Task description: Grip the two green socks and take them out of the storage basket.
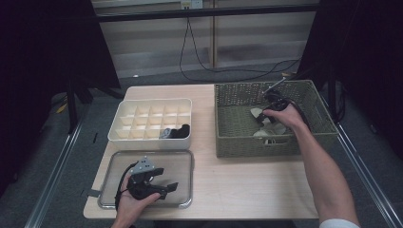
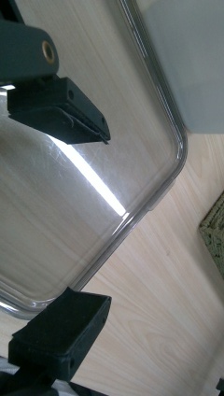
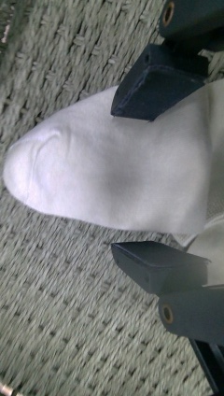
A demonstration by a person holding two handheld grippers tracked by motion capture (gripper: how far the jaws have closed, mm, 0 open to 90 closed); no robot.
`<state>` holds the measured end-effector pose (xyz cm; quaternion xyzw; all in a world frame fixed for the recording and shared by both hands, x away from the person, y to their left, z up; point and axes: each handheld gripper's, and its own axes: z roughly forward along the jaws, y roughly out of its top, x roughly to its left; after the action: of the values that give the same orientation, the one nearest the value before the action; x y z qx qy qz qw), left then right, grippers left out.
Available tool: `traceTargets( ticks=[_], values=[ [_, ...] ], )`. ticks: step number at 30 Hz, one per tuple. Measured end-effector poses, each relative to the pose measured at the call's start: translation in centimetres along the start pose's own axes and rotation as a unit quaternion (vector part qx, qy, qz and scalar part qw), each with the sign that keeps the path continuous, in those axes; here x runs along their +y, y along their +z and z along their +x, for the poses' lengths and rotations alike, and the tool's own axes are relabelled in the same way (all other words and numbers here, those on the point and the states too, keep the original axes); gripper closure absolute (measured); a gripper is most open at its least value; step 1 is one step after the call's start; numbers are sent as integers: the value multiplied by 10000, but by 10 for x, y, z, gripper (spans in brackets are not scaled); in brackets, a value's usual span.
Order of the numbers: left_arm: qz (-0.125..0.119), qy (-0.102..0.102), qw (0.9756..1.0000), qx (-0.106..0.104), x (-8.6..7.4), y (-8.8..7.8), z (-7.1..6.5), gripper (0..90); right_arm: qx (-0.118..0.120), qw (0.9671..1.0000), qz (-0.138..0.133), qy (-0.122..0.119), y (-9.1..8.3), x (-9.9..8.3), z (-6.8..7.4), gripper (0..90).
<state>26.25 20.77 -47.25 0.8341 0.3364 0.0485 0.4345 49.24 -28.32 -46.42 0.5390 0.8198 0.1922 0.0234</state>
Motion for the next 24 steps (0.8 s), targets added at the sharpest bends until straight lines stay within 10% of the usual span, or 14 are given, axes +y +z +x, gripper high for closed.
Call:
traceTargets(
  ticks=[12,19,24],
  values=[
    [-17,-125,9999,18,-1,0,5,173,-386,9987,338,-62,8,2,-2,548],
    [-32,-111,9999,47,-1,2,4,173,-402,9989,208,88,4,2,-6,835],
    [-187,-151,9997,-5,2,2,4,182,-359,9992,25,153,-1,2,-7,853]
  ],
)
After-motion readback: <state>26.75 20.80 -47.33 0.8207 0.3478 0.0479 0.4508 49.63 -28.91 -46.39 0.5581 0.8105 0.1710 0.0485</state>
